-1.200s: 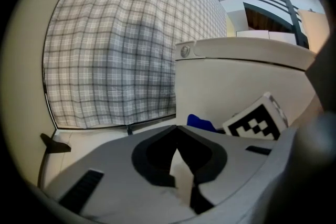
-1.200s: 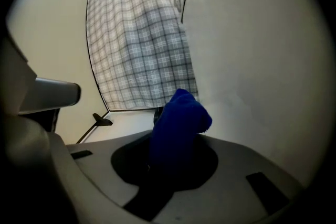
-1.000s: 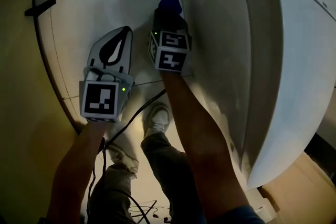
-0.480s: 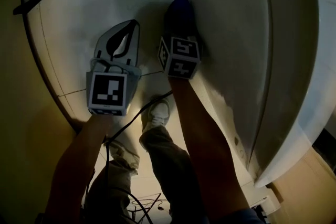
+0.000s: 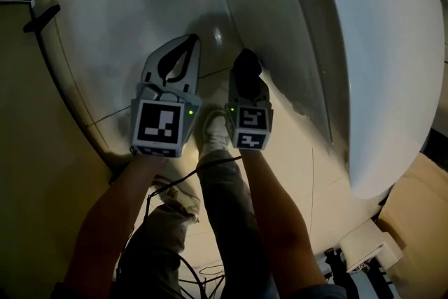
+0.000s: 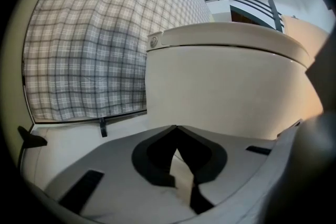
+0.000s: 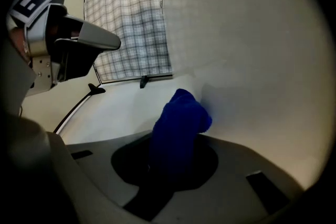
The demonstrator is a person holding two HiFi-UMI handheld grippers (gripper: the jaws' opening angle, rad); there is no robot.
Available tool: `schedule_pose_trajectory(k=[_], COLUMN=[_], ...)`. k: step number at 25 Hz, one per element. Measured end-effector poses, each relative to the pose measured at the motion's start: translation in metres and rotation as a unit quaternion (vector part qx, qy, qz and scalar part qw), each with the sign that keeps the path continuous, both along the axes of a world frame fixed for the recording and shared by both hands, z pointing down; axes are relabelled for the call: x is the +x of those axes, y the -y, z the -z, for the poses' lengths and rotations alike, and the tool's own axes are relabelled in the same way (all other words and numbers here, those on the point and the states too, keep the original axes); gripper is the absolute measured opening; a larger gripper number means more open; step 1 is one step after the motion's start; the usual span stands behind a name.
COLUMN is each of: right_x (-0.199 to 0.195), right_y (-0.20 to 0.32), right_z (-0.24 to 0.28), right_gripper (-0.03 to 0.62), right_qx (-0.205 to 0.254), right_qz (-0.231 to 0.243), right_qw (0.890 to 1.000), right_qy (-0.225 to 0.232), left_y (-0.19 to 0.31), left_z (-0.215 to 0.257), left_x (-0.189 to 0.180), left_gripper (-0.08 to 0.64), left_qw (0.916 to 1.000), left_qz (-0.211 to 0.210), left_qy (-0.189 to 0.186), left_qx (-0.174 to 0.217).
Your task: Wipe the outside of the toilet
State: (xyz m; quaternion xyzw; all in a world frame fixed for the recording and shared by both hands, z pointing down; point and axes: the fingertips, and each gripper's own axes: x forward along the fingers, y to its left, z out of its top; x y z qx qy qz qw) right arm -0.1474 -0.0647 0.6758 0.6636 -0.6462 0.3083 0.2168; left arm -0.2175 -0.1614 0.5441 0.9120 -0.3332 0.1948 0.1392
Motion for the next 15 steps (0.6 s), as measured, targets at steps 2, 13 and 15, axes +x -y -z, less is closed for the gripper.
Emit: schedule_pose_trajectory(k=[2,13,15], right_x=[0.002,-0.042,-0.055], right_y=[-0.01,0.015,0.014], right_z=[0.0,0.164,0.224], right_gripper=[0.074,0.074,0.074], right_qx=[-0.002,0.117,0.141], right_qz=[-0.007,0.018,0.025], right_qw=[1.0,0.993,0.99], right_qy=[-0.004,-0.003,-0.003], left_y=[-0.009,-0.021,-0.028], left_z=[0.002,0.123,0.17], left_x=[0.001,-0.037,-0.049], left_gripper=[0.012,0.012,0.012], left_qw=[1.0,0.998,0.9973], left_qz=[-0.008,-0.016,-0.01], left_qy=[0.0,0.004,0.006], left_qx=[0.002,0.062,0.073])
